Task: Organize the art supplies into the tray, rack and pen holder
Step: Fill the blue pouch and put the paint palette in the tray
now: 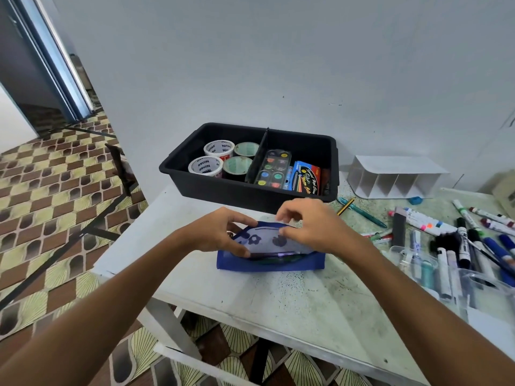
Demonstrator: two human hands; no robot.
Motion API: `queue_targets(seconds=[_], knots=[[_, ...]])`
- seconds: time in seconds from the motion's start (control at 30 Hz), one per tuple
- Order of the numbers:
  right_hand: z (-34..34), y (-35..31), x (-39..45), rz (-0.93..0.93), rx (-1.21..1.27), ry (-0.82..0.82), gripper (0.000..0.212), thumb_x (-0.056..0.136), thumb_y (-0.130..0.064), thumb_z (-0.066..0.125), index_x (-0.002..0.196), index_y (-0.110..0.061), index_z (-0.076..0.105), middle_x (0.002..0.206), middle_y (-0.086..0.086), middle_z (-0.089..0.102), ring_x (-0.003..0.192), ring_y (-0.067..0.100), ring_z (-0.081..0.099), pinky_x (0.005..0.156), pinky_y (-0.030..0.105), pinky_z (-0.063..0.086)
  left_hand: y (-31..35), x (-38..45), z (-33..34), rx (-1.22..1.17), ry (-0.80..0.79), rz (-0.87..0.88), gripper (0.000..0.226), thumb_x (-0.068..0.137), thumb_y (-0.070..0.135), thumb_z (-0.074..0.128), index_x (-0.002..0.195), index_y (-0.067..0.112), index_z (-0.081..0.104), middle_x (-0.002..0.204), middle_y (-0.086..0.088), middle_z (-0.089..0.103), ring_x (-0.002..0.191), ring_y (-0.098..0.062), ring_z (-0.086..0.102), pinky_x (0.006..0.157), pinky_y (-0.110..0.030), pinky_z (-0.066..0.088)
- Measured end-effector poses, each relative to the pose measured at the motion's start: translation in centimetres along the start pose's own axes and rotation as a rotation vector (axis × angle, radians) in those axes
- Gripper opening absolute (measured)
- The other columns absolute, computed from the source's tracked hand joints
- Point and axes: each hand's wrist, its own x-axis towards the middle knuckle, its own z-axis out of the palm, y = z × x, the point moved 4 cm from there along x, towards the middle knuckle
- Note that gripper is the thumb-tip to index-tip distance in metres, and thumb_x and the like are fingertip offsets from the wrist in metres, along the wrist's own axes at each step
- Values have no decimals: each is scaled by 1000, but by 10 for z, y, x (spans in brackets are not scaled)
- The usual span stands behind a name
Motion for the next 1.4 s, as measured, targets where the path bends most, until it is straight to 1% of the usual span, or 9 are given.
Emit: queue_targets(seconds=[0.1,0.17,0.23,0.4,0.57,0.73,1.03,1.23,1.4], knots=[[1,24,-9,150,-189,-229,83,69,-60,74,139,-34,39,132,-5,49,121,18,46,97,39,44,-4,-3,0,-7,35,10,64,72,19,83,129,19,54,124,4,56,108,-19,58,78,-25,58],[9,31,-17,204,-118,-367,105,62,-58,80,147,-35,23,144,-4,43,125,21,46,101,40,43,-7,-5,1,22,92,22,68,71,21,84,132,17,53,124,5,54,109,-17,57,77,-22,57],[20,30,-16,155,-173,-333,98,67,-45,82,147,-33,26,136,-7,51,118,19,52,95,35,47,-10,-8,-1,77,184,65,71,70,22,84,133,16,51,125,7,52,110,-14,54,77,-18,56],[50,28,-6,-52,-356,149,39,86,-23,63,124,-22,53,112,-4,63,100,18,58,79,32,51,-27,-21,3,410,465,370,63,71,17,83,129,10,58,131,-4,59,116,-17,57,91,-19,49],[72,42,-10,-85,-273,78,50,83,-41,60,127,-17,57,127,2,59,120,23,52,94,37,47,-49,-32,25,581,505,480,22,82,18,72,100,17,58,112,-7,68,96,-26,68,73,-31,59],[75,49,-17,-84,-199,-12,46,95,-41,52,136,-19,53,151,1,40,144,16,25,114,33,25,-62,-30,35,615,440,388,22,85,40,51,93,21,55,95,0,66,78,-21,64,59,-25,54],[19,85,-40,8,17,214,27,91,-10,52,112,-13,69,109,1,69,98,15,62,86,34,52,6,15,61,531,484,453,15,79,17,74,92,17,66,94,2,66,84,-11,59,72,-24,50],[-17,143,-90,248,-261,232,64,84,-56,34,126,-16,61,125,7,61,119,29,53,99,46,42,73,80,112,461,390,575,20,79,19,69,99,16,68,98,4,67,93,-10,57,78,-16,43],[3,184,-146,446,-443,110,93,81,-83,-1,152,-25,19,157,15,22,146,37,13,115,56,4,112,142,155,501,362,611,27,81,20,59,105,12,67,101,-1,67,96,-18,57,84,-33,46]])
